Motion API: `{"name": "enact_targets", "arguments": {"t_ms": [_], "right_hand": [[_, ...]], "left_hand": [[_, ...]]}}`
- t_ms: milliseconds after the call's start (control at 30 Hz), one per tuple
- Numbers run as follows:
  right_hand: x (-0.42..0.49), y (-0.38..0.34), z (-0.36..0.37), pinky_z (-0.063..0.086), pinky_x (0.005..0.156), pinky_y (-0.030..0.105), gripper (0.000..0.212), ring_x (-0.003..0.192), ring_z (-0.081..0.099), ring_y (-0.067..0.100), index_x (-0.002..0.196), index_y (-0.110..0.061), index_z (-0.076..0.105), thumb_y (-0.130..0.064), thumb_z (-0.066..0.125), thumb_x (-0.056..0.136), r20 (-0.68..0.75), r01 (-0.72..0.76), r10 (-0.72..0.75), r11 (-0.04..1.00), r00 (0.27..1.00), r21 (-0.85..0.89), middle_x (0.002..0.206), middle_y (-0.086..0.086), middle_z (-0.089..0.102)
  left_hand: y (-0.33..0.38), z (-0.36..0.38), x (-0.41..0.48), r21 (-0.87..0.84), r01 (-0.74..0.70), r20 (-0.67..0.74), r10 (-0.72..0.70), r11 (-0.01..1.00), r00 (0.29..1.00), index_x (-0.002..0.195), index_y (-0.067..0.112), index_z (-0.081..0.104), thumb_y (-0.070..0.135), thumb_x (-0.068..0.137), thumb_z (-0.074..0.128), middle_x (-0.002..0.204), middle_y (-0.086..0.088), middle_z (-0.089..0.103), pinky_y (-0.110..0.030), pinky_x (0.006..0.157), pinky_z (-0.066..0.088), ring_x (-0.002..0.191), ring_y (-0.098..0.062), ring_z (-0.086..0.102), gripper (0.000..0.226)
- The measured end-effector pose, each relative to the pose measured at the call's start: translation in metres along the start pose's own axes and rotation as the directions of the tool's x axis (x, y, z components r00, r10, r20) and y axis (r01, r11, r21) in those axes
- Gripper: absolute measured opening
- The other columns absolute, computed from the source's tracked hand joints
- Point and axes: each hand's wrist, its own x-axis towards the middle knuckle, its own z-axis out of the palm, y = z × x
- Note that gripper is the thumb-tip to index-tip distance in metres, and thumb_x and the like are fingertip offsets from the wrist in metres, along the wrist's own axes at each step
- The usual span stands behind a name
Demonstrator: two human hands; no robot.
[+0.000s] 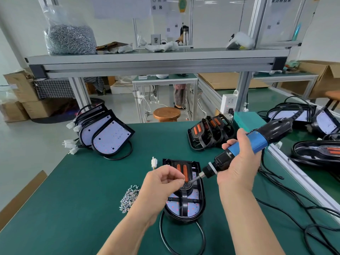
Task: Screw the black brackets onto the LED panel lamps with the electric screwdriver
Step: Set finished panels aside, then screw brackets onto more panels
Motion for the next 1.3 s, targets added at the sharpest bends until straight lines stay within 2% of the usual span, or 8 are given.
{"name": "enact_targets", "arguments": {"t_ms": [167,367,700,867,967,1067,1133,1300], "right_hand": [[-0.008,0.0,0.003,0.049,0.077,0.029,0.013,0.061,0.058,0.013,0.098,-0.026,0.061,-0.028,0.072,0.091,-0.058,0.01,-0.01,1.0,0.998,0.0,0.067,-0.005,0.059],[-0.008,-0.006,0.003,0.049,0.078,0.029,0.017,0.062,0.06,0.01,0.102,-0.028,0.062,-0.031,0.073,0.089,-0.1,-0.001,0.003,1.0,0.995,0.016,0.067,-0.007,0.059],[-0.01,-0.002,-0.001,0.048,0.073,0.027,0.019,0.063,0.06,0.011,0.102,-0.029,0.061,-0.034,0.073,0.088,-0.11,-0.025,0.025,1.0,0.994,-0.002,0.068,-0.007,0.06],[-0.009,0.001,-0.002,0.051,0.085,0.031,0.022,0.061,0.062,0.011,0.103,-0.027,0.061,-0.032,0.074,0.086,-0.169,-0.041,0.04,0.999,0.985,-0.002,0.067,-0.007,0.062],[-0.007,0.004,-0.003,0.052,0.079,0.03,0.022,0.06,0.063,0.01,0.103,-0.027,0.06,-0.029,0.074,0.086,-0.213,-0.075,0.072,0.997,0.974,-0.005,0.066,-0.008,0.063],[-0.004,0.008,-0.008,0.051,0.067,0.025,0.024,0.059,0.064,0.009,0.104,-0.025,0.057,-0.027,0.073,0.087,-0.239,-0.111,0.103,0.994,0.966,-0.019,0.063,-0.009,0.063],[-0.002,0.011,-0.014,0.05,0.058,0.021,0.024,0.059,0.064,0.01,0.105,-0.024,0.057,-0.026,0.073,0.087,-0.256,-0.132,0.121,0.991,0.959,-0.029,0.063,-0.008,0.063],[-0.002,0.015,-0.026,0.051,0.054,0.02,0.025,0.059,0.066,0.009,0.106,-0.023,0.06,-0.026,0.074,0.085,-0.3,-0.181,0.16,0.983,0.941,-0.044,0.067,-0.007,0.064]], "left_hand": [[-0.002,0.003,-0.003,-0.102,0.01,0.01,-0.009,0.995,1.0,0.075,0.021,0.075,-0.008,0.084,0.07,0.078,-0.004,0.071,-0.018,0.072,0.052,0.074,-0.011,0.064,0.03],[-0.005,0.004,-0.005,-0.222,0.059,0.012,-0.058,0.973,0.998,0.077,0.02,0.076,-0.008,0.086,0.069,0.081,-0.008,0.068,-0.032,0.079,0.05,0.08,-0.021,0.061,0.031],[-0.007,0.014,-0.009,-0.329,0.048,-0.005,-0.052,0.943,0.999,0.077,0.016,0.074,-0.01,0.086,0.067,0.077,-0.008,0.067,-0.02,0.066,0.051,0.069,-0.016,0.063,0.029],[-0.016,0.028,-0.017,-0.101,-0.106,-0.199,0.084,0.989,0.976,0.078,0.026,0.072,-0.005,0.086,0.07,0.075,0.002,0.071,-0.021,0.071,0.055,0.075,-0.014,0.065,0.032],[-0.017,0.034,-0.021,0.184,-0.248,-0.28,0.293,0.951,0.914,0.079,0.031,0.068,-0.006,0.085,0.07,0.079,0.006,0.068,-0.021,0.071,0.052,0.076,-0.014,0.063,0.037],[-0.017,0.035,-0.024,0.412,-0.381,-0.241,0.502,0.828,0.831,0.079,0.02,0.067,-0.011,0.083,0.069,0.08,0.008,0.062,-0.02,0.074,0.05,0.076,-0.016,0.058,0.031],[-0.019,0.035,-0.026,0.483,-0.413,-0.185,0.552,0.772,0.813,0.086,0.014,0.069,-0.012,0.083,0.069,0.083,0.009,0.062,-0.017,0.077,0.049,0.077,-0.013,0.057,0.026],[-0.026,0.033,-0.026,0.516,-0.453,-0.104,0.578,0.727,0.809,0.11,0.031,0.06,-0.01,0.082,0.067,0.085,0.007,0.06,-0.023,0.075,0.048,0.08,-0.013,0.058,0.05]]}}
